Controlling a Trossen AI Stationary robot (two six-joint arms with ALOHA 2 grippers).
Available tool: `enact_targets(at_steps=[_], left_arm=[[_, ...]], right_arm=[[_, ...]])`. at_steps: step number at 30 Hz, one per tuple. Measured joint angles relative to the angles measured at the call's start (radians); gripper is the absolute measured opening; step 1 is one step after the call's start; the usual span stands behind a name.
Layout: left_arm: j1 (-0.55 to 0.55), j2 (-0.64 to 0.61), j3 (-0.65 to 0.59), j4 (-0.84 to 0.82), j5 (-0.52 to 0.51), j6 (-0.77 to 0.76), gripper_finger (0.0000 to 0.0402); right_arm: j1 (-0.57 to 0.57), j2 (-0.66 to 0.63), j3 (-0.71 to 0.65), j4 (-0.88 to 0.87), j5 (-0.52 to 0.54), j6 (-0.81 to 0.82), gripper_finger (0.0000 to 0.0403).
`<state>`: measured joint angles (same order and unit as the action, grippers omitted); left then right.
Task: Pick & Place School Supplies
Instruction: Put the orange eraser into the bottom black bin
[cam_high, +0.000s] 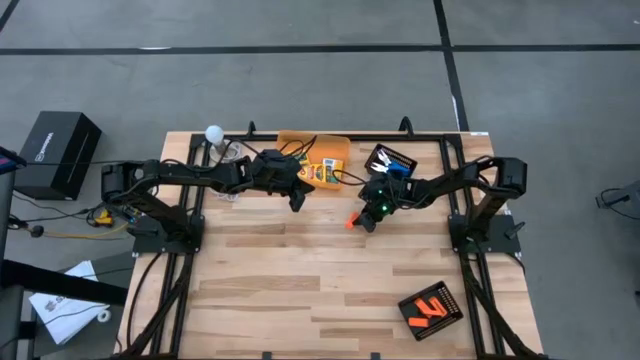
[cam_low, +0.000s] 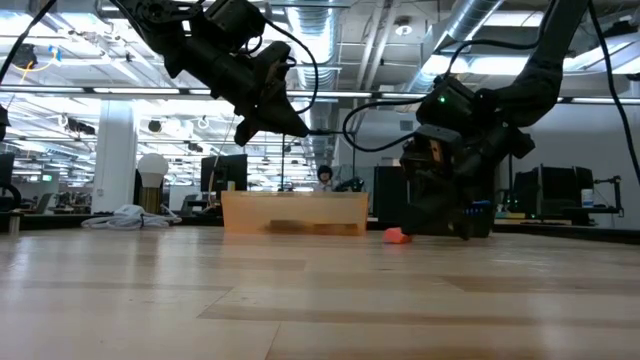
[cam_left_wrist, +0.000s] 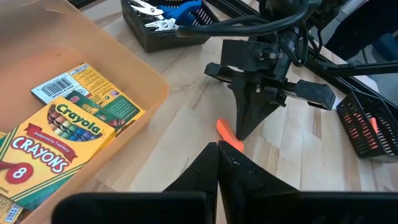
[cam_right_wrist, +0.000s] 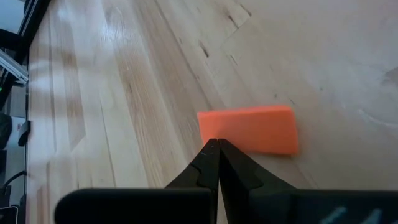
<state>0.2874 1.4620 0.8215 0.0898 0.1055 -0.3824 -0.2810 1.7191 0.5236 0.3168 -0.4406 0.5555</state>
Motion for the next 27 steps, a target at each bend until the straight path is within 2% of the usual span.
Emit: enact_targets(at_steps=[27], left_arm=[[-0.004,0.000,0.000,-0.001,0.020,0.000,0.0001]], right_arm=[[-0.002,-0.005,-0.012,-0.023,0.054,0.015,0.0000]])
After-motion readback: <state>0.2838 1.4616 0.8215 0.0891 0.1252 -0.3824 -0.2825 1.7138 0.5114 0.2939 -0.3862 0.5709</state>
